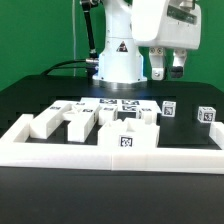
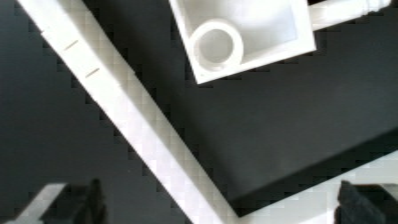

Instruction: Assemble chair

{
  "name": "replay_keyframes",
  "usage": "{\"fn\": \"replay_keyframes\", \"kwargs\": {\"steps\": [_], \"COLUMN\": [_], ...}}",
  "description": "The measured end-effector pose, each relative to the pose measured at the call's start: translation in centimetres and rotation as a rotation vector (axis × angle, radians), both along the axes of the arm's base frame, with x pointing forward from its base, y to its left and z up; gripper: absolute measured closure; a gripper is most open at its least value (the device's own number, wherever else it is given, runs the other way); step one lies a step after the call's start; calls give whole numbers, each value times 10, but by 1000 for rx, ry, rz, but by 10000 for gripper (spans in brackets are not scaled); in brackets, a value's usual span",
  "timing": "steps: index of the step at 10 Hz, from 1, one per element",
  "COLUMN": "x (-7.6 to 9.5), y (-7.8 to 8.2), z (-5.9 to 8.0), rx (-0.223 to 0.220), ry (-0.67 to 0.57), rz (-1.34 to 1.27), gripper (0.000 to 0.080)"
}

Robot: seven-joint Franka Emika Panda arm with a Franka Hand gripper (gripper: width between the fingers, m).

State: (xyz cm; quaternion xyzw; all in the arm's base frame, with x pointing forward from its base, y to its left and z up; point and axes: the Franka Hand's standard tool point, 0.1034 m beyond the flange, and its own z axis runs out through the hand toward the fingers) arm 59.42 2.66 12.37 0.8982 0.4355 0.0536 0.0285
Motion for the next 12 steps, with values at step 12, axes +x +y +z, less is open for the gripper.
{"fn": "replay_keyframes", "kwargs": {"steps": [12], "x": [-17], "y": [-5], "z": [-33], "rx": [150], "ry": [66], "rz": [-1027], "gripper": [150]}}
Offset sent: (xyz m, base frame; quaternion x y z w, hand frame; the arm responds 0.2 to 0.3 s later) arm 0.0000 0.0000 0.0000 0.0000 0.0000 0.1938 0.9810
